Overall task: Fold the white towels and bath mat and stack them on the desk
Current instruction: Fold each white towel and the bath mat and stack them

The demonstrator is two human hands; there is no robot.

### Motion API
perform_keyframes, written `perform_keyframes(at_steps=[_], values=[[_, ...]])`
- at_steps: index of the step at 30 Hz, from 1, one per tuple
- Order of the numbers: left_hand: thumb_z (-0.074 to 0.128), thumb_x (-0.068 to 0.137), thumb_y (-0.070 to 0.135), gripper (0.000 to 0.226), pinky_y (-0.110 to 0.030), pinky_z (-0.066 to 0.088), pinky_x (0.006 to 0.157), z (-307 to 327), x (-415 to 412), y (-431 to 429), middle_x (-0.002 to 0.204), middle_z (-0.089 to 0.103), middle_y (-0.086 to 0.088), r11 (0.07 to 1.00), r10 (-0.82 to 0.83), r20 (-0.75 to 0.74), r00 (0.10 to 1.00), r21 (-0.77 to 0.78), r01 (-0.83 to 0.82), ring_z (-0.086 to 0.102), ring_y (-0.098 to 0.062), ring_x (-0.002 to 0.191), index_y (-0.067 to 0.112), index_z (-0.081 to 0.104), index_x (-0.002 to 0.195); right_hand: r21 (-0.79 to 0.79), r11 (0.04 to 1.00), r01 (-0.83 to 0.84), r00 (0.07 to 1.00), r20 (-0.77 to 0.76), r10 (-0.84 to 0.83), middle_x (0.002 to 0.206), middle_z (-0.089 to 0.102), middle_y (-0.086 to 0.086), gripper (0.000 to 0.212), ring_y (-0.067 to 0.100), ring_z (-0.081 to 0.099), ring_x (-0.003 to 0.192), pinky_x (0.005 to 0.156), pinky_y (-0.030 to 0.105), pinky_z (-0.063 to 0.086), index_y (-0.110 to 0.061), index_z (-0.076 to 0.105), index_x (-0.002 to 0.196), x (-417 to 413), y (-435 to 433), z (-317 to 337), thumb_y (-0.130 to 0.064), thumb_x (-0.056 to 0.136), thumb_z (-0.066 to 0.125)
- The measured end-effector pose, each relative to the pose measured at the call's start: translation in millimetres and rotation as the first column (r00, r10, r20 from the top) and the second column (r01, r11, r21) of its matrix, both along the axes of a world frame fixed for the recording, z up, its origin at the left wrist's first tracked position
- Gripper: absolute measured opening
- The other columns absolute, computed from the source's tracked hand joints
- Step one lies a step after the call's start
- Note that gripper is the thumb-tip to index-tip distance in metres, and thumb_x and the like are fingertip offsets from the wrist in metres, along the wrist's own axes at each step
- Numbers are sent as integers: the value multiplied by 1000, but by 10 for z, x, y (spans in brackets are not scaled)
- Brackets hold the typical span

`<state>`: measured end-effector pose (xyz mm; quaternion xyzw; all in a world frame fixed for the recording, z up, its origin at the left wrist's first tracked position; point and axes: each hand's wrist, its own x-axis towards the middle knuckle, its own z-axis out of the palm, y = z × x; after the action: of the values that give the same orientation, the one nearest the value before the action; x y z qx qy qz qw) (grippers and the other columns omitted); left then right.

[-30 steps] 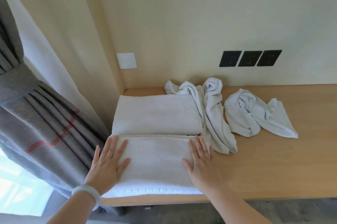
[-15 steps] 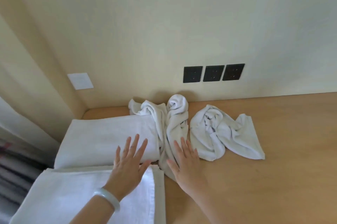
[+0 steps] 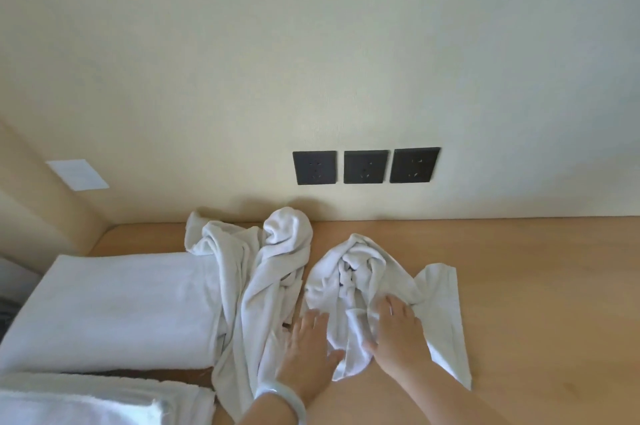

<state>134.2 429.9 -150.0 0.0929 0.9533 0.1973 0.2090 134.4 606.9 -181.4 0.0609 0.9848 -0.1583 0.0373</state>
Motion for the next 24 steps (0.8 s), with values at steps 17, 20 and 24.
perform_keyframes(at_steps=[17, 20, 24], values=[[56, 90, 47, 98, -42, -2, 121, -255, -663, 693, 155, -31, 6, 990, -133, 63, 989, -38, 136, -19, -28, 148, 29, -19, 151, 41, 992, 119, 979, 162, -124, 133, 48, -25, 17, 2, 57, 102, 78, 19, 38, -24, 62, 105, 391, 1356, -105, -22, 91, 52], [48, 94, 17, 90, -37, -7, 120, -291, -503, 844, 145, -39, 11, 962, -272, -16, 962, -20, 271, -26, -25, 146, 33, -22, 148, 50, 995, 86, 983, 159, -93, 155, 30, -12, 23, 8, 44, 131, 102, 25, 34, -14, 60, 114, 551, 1817, 21, -17, 98, 44], [43, 83, -6, 101, -31, -3, 119, -276, -302, 1186, 152, -36, 10, 956, -293, -110, 950, -46, 289, -25, -20, 146, 38, -19, 149, 10, 996, -84, 977, 199, 81, 151, 29, -16, 40, 10, 43, 131, 102, 26, 32, -17, 48, 83, 809, 2435, 234, -52, 96, 37]])
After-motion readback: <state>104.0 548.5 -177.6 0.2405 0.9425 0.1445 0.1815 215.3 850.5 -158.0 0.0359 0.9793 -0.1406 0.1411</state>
